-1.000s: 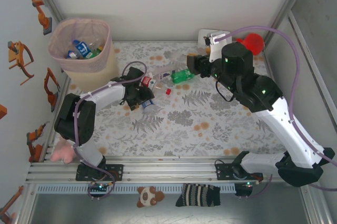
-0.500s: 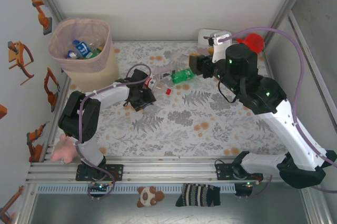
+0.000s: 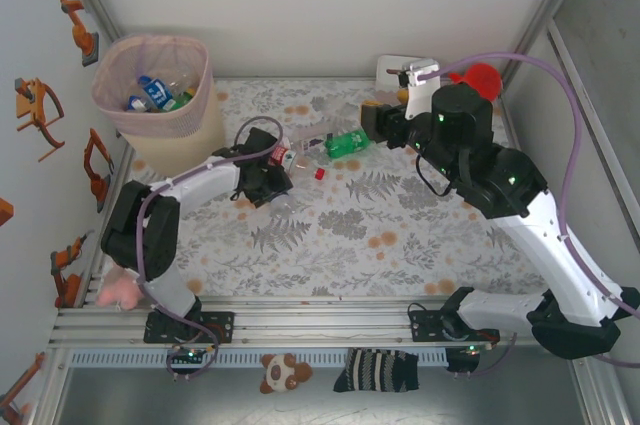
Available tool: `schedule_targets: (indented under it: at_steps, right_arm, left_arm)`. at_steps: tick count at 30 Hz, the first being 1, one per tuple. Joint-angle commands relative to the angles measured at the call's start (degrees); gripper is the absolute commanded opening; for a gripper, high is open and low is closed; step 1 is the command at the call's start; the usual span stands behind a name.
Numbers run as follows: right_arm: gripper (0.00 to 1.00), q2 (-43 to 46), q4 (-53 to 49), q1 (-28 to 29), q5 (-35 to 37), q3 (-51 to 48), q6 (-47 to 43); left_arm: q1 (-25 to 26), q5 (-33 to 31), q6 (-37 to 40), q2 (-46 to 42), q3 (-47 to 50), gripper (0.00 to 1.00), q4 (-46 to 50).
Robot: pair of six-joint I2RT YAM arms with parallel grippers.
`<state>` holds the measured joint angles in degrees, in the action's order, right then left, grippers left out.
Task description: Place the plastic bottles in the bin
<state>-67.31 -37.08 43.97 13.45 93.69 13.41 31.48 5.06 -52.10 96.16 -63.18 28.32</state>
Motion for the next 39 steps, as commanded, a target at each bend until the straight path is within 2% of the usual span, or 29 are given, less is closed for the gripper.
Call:
schedule_targets:
  at_steps: [1, 9, 18, 25, 30, 39]
  right_arm:
    - [0.69, 1.3, 0.4, -0.4, 1.5, -0.8, -0.2]
    - [0.69, 1.1, 0.4, -0.4, 1.3, -0.8, -0.2]
    - [0.69, 1.2, 0.4, -0.4, 1.7, -0.7, -0.3]
    - [0.68, 1.6, 0.4, -0.4, 2.0, -1.0, -0.3]
    - [0.68, 1.4, 0.4, -0.4, 2.0, -1.2, -0.4]
    - [0.68, 0.8, 0.7, -0.4, 2.0, -1.2, -0.5]
  left_arm:
    - [0.2, -1.8, 1.1, -4.4, -1.0, 0.54, 3.3]
    - [-0.1, -1.9, 3.2, -10.4, -5.3, 0.52, 4.4]
    - [-2.3, -0.7, 5.9, -12.9, -14.9, 0.51, 3.9]
    - [-7.6, 1.0, 8.8, -14.7, -22.3, 0.48, 3.7]
    - [-11.1, -1.2, 12.1, -15.8, -27.6, 0.46, 4.7]
    - [-19.6, -1.2, 11.3, -15.9, -32.0, 0.45, 2.8]
